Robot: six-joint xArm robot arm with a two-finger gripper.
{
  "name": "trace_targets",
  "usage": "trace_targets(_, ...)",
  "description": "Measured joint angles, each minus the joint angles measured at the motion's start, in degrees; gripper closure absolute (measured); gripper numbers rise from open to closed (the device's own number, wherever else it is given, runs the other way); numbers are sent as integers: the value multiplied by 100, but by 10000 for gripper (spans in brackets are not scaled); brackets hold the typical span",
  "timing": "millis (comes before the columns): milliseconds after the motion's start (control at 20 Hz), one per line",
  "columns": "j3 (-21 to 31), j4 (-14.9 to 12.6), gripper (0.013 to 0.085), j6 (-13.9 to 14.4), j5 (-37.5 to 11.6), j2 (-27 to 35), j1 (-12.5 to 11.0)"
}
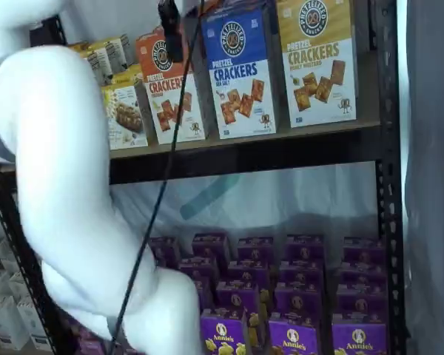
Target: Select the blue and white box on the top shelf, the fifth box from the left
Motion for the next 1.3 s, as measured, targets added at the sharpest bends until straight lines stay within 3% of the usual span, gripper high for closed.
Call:
trace_targets(150, 41, -126, 130, -43, 170, 33, 25)
trace_targets(300, 279, -32, 130, -126, 27, -101, -92)
trace_targets(550, 669, 547, 130, -271, -528, -404, -475)
trace_targets(1000, 1042, 1421, 130, -359, -1657, -712, -910)
trace_targets(1300, 779, 1631, 130, -393, -1838, -459, -1034)
